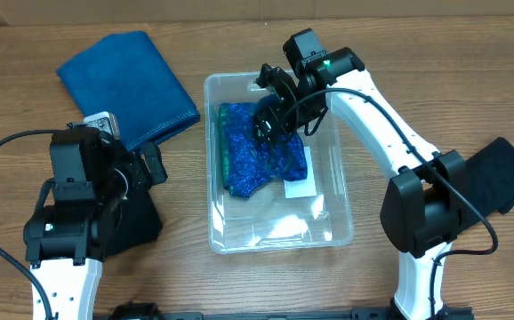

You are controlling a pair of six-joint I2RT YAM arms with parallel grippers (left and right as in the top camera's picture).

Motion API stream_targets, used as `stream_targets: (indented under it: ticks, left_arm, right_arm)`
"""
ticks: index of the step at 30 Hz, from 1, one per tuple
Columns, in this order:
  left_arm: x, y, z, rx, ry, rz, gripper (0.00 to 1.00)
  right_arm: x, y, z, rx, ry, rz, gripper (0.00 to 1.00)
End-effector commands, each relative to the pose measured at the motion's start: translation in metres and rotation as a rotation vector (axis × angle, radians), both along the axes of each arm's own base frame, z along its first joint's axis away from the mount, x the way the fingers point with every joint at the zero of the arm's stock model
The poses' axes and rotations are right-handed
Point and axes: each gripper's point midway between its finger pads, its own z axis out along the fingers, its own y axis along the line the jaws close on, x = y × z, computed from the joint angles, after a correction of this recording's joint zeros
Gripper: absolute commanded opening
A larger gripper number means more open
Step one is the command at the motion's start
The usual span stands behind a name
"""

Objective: Pack container
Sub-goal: 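Carry the sparkly cloth into the bin's left side and release, then grasp the folded black cloth at right with the right gripper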

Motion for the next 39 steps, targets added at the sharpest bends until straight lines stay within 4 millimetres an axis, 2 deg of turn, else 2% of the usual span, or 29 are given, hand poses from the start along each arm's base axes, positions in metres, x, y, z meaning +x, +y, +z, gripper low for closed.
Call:
stream_targets:
  ticks: [1,3,5,6,7,8,9,10,11,13,16,18,20,24,26,31,35,37,39]
  left_arm:
    - [0.003,-0.001,0.012,0.026,-0.030,-0.032,1.00]
    - [0.003,-0.001,0.012,0.040,-0.031,-0.046,1.00]
    - [0.004,-0.002,0.013,0.044,-0.033,-0.051,1.00]
    - [0.005,-0.001,0.013,0.045,-0.038,-0.051,1.00]
    - [0.006,-0.001,0.015,0.047,-0.046,-0.052,1.00]
    - [0.007,-0.001,0.016,0.047,-0.051,-0.052,1.00]
    - [0.008,-0.001,0.017,0.048,-0.056,-0.052,1.00]
    - [0.009,-0.001,0.017,0.048,-0.060,-0.052,1.00]
    - [0.009,-0.001,0.018,0.048,-0.062,-0.052,1.00]
    - [0.010,-0.001,0.018,0.049,-0.067,-0.052,1.00]
    - [0.011,-0.001,0.020,0.049,-0.077,-0.052,1.00]
    - [0.012,-0.001,0.021,0.049,-0.078,-0.052,1.00]
    - [0.012,-0.001,0.020,0.053,-0.078,-0.056,1.00]
    - [0.012,0.003,0.020,0.076,-0.076,-0.041,1.00]
    - [0.012,0.004,0.020,0.077,-0.076,-0.040,1.00]
    - [0.011,0.007,0.020,0.091,-0.074,-0.026,1.00]
    - [0.012,0.007,0.020,0.092,-0.075,-0.025,1.00]
    - [0.012,0.007,0.020,0.092,-0.075,-0.025,1.00]
    - [0.012,0.007,0.020,0.092,-0.075,-0.025,1.00]
  right_arm:
    - [0.024,-0.033,0.015,-0.184,-0.109,-0.150,1.00]
    - [0.032,-0.041,0.048,-0.210,-0.190,-0.179,1.00]
    - [0.043,-0.059,0.106,-0.233,-0.329,-0.287,1.00]
    - [0.049,-0.079,0.146,-0.238,-0.419,-0.410,1.00]
    - [0.050,-0.098,0.174,-0.227,-0.473,-0.513,1.00]
    - [0.050,-0.114,0.193,-0.208,-0.501,-0.596,1.00]
    - [0.047,-0.140,0.215,-0.169,-0.521,-0.709,1.00]
    - [0.040,-0.182,0.231,-0.136,-0.510,-0.879,1.00]
    - [0.033,-0.220,0.234,-0.119,-0.470,-1.000,1.00]
    - [0.017,-0.281,0.220,-0.080,-0.329,-1.140,1.00]
    - [-0.019,-0.361,0.177,-0.070,-0.098,-1.343,1.00]
    - [-0.045,-0.397,0.145,-0.067,0.034,-1.450,1.00]
    - [-0.074,-0.418,0.107,-0.064,0.176,-1.514,1.00]
    - [-0.115,-0.431,0.038,-0.069,0.379,-1.597,1.00]
    - [-0.126,-0.430,0.015,-0.069,0.426,-1.601,1.00]
    - [-0.150,-0.428,-0.029,-0.067,0.504,-1.627,1.00]
    - [-0.167,-0.440,-0.056,-0.051,0.511,-1.693,1.00]
    - [-0.166,-0.442,-0.071,-0.037,0.479,-1.701,1.00]
    - [-0.158,-0.431,-0.081,0.032,0.468,-1.681,1.00]
